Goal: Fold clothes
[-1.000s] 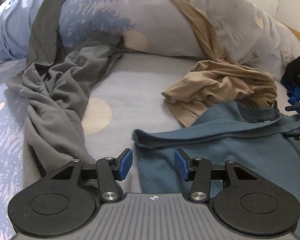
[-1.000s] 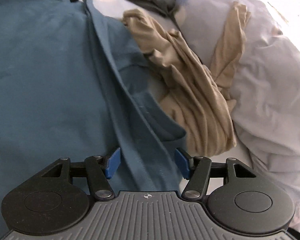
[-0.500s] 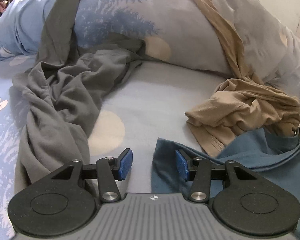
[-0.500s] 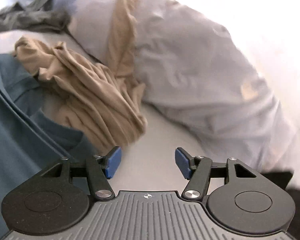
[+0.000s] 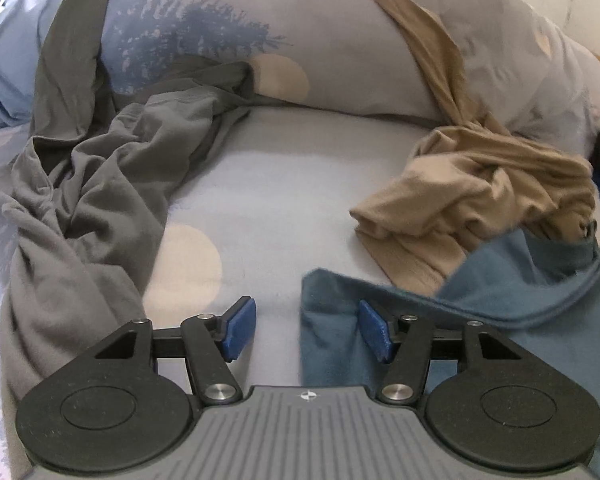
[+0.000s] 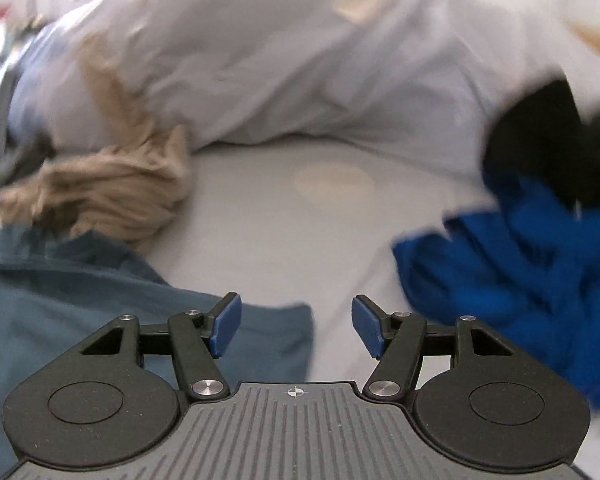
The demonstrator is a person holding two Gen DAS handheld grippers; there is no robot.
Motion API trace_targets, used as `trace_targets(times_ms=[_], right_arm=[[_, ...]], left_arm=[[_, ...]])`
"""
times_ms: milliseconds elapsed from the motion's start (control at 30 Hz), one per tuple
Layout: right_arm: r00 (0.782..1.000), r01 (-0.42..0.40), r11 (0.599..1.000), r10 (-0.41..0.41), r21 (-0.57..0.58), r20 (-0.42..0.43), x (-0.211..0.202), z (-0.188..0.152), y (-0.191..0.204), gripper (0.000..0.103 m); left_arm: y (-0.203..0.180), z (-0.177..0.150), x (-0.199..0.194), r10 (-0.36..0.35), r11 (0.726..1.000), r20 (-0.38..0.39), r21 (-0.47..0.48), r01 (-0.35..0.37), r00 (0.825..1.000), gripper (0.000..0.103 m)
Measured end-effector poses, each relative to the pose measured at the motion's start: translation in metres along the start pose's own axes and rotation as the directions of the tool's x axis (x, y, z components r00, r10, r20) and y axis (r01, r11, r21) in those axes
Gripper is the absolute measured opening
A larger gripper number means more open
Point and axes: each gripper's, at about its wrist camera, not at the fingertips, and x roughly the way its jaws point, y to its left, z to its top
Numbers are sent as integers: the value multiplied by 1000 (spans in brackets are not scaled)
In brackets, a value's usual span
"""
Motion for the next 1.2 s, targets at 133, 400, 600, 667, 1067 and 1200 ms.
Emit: trace_targets(times_ms=[133,400,600,667,1067,1200], right_arm=[[997,-55,989,63,139,-51,17,-15,-26,65],[995,-59,997,62,43,-82,58,-8,-4,52],[999,-28,1000,28,0,25,42,-1,8,4],[997,-31,999,31,-6,65,30,3,8,4],[975,-21,1000,25,-19,221,-14,31,0,4],[973,-4,1000,11,-31,230,-13,38,0,4]], left_arm=[[-5,1,4,4,1000,13,11,-4,1000,27],[-12,-1,5,15,999,30,33,-16,999,11],[-7,-1,-3,51,999,96,2,-51,994,9],[-3,-1,-11,58,998,144,-37,-54,988,9],[5,19,-48,54,995,295,-98,-26,954,9],[11,22,-39,75,992,260,-116,-46,963,9]])
